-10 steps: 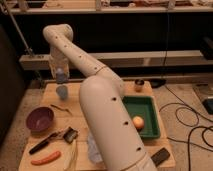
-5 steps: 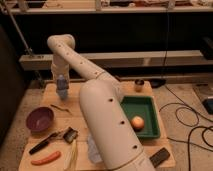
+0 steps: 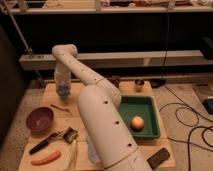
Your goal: Place sponge in plastic cup
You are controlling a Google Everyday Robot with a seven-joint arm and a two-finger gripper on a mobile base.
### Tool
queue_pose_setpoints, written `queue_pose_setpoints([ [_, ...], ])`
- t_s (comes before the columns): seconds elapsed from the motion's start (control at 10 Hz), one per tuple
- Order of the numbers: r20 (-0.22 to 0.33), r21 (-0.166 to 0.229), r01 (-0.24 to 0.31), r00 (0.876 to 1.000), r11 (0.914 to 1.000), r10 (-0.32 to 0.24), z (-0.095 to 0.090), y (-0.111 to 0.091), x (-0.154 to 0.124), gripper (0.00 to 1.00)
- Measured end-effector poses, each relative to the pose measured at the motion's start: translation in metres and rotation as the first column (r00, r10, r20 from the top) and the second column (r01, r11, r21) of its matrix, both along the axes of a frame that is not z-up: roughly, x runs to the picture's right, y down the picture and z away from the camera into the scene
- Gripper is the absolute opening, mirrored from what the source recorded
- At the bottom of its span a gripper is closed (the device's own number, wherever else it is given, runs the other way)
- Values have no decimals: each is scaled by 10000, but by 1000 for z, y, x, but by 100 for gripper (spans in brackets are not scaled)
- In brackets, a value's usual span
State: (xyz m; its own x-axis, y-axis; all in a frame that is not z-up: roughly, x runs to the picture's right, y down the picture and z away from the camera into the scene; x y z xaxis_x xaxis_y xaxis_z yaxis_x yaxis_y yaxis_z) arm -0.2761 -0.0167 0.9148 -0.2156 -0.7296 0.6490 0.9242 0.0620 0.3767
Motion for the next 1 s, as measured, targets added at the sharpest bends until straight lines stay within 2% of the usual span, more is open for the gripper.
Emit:
queue_pose_setpoints([
  [0.1,9,-85,-12,10000,10000,12,9,7,-2,36],
  [0.2,8,-103,-5,10000,9999,5,12,9,-4,43],
  [0.5,-22,-67,40,10000,10000,-40,12,8,-3,74],
  [0.6,-14,-77,43,10000,10000,-43,12,9,-3,79],
  [0.7,-9,5,115,9999,9999,-115,9,7,-4,80],
  [0.9,-71,356,283,9996,9990,-281,-6,-2,-12,80],
  [1.0,-170,611,401,9991,9973,-391,-20,-13,-14,80],
])
